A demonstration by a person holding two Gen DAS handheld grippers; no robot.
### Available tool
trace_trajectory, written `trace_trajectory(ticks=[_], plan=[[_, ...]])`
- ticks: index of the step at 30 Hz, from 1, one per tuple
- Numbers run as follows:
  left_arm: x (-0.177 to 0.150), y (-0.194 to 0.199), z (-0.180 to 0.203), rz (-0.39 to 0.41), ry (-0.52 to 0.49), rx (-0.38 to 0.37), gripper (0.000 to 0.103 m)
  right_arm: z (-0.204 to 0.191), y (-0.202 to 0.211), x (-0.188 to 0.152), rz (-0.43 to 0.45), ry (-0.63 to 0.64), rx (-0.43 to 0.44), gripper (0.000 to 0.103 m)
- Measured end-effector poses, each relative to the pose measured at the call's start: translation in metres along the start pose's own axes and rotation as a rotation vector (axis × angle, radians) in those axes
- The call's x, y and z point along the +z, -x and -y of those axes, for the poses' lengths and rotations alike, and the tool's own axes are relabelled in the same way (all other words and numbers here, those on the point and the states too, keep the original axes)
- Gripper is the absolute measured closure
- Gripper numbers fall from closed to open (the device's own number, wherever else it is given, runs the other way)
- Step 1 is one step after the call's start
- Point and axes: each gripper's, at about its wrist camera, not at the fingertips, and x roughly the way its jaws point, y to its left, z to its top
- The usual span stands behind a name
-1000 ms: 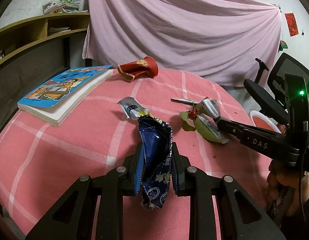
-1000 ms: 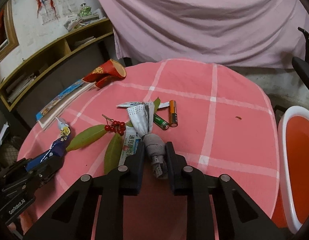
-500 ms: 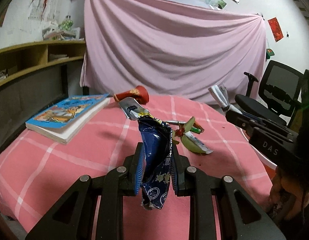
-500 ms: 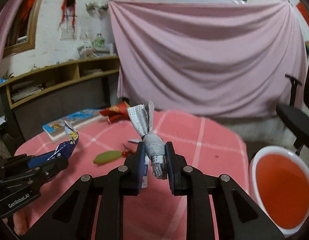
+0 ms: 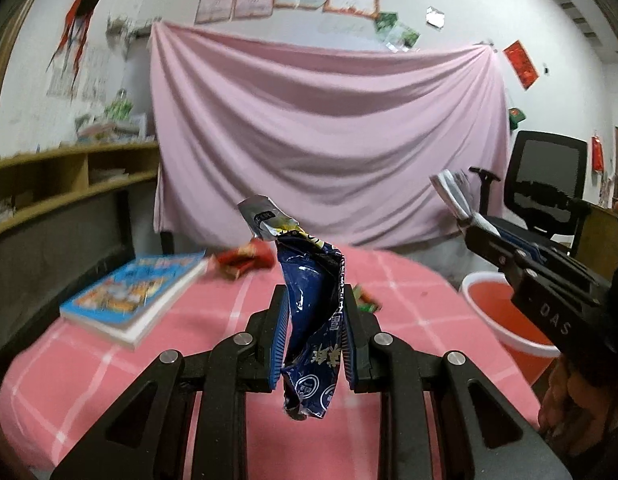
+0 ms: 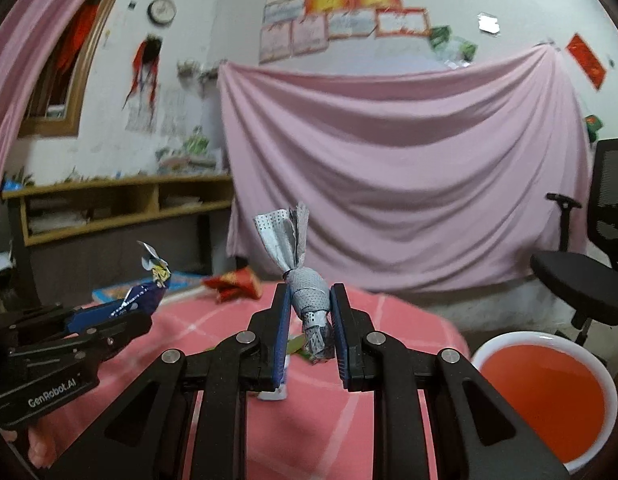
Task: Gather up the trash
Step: 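Carry the snack bag and grey paper with both tools over the bucket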
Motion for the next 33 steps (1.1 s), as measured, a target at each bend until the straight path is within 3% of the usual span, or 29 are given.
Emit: trace_trajectory(ticks=[12,20,26,30,33], plan=[[0.043,-0.025,0.069,0.069,-0.108,-0.137,0.083,0.068,0.031,0.004,0.058,-0.14,-0.158,0.085],[0.057,-0.058,0.122,0.043,-0.134,-0.255,0.083,0.105,0.047,0.005,0.063,-0.184,-0.281,0.085],[0.06,-0.089,0.168,-0.022,-0.14,-0.367,0.083,0.145,0.049,-0.007,-0.006,-0.296,-0.39,0.085],[0.06,-0.118,0.197,-0.132,-0.151,-0.448,0.083,0.169,0.048,-0.016,-0.075,-0.372,-0.446,0.085],[0.056,-0.137,0.219,-0.201,-0.188,-0.464,0.083,0.182,0.046,-0.023,-0.119,-0.423,-0.472,0.085]])
